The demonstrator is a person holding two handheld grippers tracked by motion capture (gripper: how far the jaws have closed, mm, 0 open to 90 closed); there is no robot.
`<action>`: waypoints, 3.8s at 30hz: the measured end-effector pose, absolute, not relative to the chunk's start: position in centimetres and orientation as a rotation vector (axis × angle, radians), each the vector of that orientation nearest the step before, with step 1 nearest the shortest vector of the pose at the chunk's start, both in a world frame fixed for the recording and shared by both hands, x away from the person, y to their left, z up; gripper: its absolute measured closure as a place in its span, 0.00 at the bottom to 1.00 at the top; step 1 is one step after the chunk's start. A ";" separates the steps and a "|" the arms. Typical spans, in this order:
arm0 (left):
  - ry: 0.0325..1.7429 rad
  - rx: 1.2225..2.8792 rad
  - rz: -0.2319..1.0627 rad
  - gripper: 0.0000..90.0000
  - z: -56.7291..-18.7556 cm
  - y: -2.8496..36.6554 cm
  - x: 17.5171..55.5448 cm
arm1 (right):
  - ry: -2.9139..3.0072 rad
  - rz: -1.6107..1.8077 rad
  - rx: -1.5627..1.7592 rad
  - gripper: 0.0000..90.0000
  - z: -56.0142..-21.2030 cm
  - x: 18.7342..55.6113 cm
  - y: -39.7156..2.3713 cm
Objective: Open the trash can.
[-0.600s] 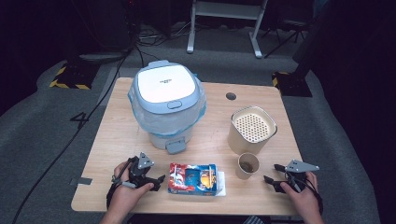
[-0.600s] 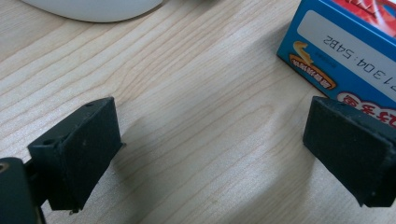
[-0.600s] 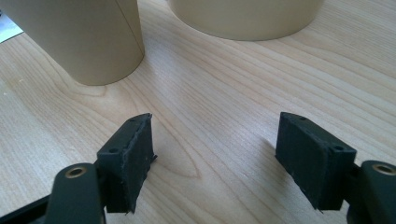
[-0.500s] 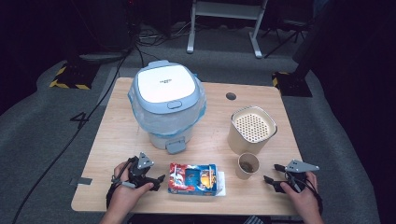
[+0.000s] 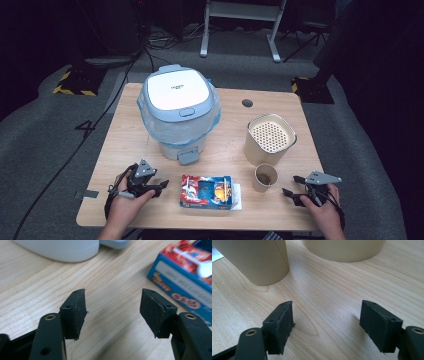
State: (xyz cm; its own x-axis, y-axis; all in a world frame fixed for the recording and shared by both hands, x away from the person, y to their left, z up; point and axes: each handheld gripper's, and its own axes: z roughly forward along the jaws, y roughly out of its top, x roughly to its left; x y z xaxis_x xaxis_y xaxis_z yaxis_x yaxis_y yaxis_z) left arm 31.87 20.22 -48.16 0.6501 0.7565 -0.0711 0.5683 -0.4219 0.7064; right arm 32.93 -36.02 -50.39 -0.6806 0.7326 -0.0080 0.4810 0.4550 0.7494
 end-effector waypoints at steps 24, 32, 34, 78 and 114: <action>0.755 2.103 0.231 0.61 -39.9 22.0 32.5 | 2.405 1.080 0.997 0.29 -50.4 33.3 -36.2; 0.666 2.026 0.191 0.67 -36.5 22.4 33.0 | 2.406 1.078 0.998 0.29 -50.4 33.3 -36.2; 0.610 1.957 0.154 0.68 -35.4 22.6 33.6 | 2.405 1.079 0.998 0.29 -50.4 33.3 -36.2; 0.627 1.789 0.272 0.95 -30.3 17.5 41.1 | 2.419 1.086 0.982 0.29 -50.4 33.5 -36.2; 0.569 1.863 0.353 0.55 -29.8 16.2 39.7 | 2.423 1.089 0.974 0.29 -50.4 33.5 -36.3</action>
State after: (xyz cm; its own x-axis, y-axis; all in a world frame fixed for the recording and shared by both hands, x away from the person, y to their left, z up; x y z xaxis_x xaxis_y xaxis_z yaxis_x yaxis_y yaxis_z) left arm 39.71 16.18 -29.78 0.8398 0.5421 -0.0292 0.2144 -0.2818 0.9352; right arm 33.54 -36.27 -50.41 -0.7205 0.6935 -0.0043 0.4572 0.4797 0.7489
